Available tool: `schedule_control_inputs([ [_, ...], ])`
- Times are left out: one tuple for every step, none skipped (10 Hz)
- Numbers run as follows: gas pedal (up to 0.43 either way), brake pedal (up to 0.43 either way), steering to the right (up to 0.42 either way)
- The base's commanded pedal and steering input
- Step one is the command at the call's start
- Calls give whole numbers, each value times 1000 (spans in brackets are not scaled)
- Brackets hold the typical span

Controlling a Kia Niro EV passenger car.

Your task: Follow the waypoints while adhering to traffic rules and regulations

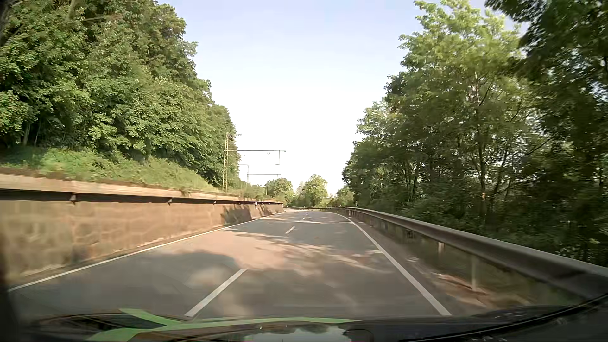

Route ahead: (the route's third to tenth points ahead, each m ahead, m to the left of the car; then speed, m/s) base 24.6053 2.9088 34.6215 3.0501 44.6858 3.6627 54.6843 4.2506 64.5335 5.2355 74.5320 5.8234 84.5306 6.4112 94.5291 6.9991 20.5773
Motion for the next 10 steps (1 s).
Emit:
schedule_control_inputs([
  [157, 0, -4],
  [157, 0, -4],
  [157, 0, -4],
  [157, 0, -4],
  [157, 0, -4],
  [157, 0, -4],
  [157, 0, -4],
  [157, 0, -4],
  [157, 0, -4],
  [157, 0, -4],
])
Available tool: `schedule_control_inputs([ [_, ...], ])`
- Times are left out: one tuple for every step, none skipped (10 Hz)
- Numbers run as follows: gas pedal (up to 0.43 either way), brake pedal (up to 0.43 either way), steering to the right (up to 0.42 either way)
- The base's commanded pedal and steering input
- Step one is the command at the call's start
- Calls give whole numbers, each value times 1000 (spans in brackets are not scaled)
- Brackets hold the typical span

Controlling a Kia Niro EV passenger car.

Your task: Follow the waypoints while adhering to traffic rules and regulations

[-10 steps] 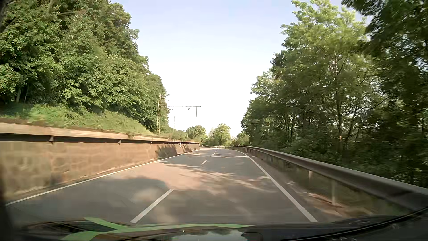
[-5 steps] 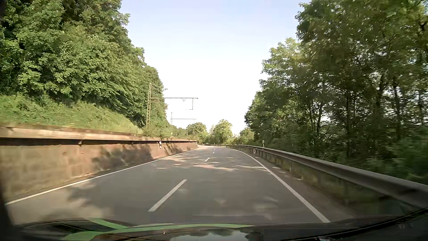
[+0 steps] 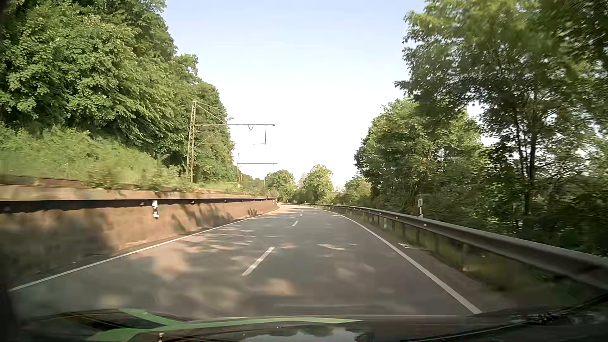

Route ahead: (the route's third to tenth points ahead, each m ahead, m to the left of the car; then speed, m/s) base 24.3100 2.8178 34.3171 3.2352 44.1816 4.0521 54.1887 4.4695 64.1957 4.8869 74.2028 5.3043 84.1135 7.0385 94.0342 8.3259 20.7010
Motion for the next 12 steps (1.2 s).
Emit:
schedule_control_inputs([
  [150, 0, -4],
  [138, 0, -4],
  [138, 0, -5],
  [138, 0, -6],
  [138, 0, -8],
  [138, 0, -9],
  [150, 0, -9],
  [157, 0, -9],
  [157, 0, -9],
  [169, 0, -9],
  [177, 0, -9],
  [177, 0, -9],
])
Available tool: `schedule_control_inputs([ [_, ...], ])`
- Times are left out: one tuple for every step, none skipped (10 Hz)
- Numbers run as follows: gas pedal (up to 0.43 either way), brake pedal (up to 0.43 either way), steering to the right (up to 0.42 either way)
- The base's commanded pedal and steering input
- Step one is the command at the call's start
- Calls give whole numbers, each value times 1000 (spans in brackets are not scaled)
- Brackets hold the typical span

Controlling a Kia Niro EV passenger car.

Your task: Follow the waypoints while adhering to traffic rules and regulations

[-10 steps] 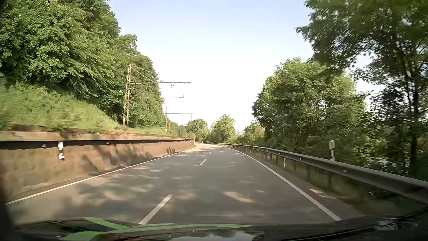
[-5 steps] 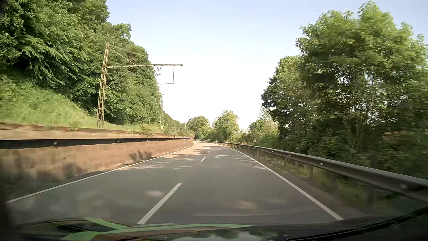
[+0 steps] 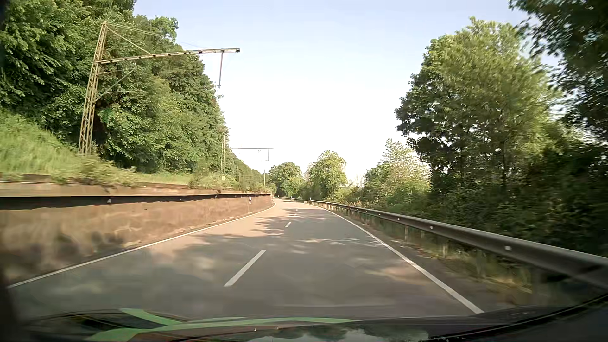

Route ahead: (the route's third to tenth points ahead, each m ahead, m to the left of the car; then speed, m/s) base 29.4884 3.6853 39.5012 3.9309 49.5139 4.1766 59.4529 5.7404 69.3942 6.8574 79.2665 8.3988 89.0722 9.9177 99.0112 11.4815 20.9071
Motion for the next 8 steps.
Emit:
schedule_control_inputs([
  [177, 0, -9],
  [169, 0, -10],
  [138, 0, -11],
  [98, 0, -12],
  [98, 0, -13],
  [98, 0, -14],
  [98, 0, -14],
  [98, 0, -14],
])
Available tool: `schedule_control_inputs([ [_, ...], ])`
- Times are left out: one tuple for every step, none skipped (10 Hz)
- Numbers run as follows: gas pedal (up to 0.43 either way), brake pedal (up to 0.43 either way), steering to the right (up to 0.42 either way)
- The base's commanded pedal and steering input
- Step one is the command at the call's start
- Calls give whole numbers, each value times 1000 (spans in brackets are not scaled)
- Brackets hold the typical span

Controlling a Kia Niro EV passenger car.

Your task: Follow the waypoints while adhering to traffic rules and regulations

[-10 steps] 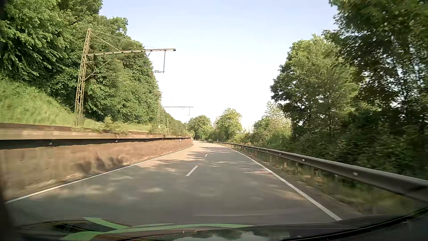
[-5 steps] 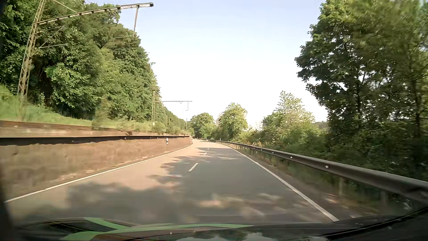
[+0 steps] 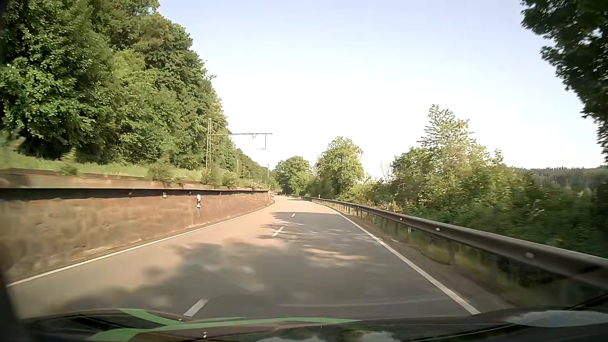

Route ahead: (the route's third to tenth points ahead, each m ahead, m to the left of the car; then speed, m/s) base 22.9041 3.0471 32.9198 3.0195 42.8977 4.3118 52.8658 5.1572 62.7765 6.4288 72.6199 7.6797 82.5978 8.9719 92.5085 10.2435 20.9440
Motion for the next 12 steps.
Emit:
schedule_control_inputs([
  [98, 0, -14],
  [110, 0, -14],
  [130, 0, -14],
  [138, 0, -14],
  [138, 0, -14],
  [138, 0, -14],
  [138, 0, -14],
  [150, 0, -14],
  [150, 0, -14],
  [150, 0, -14],
  [150, 0, -12],
  [138, 0, -10],
])
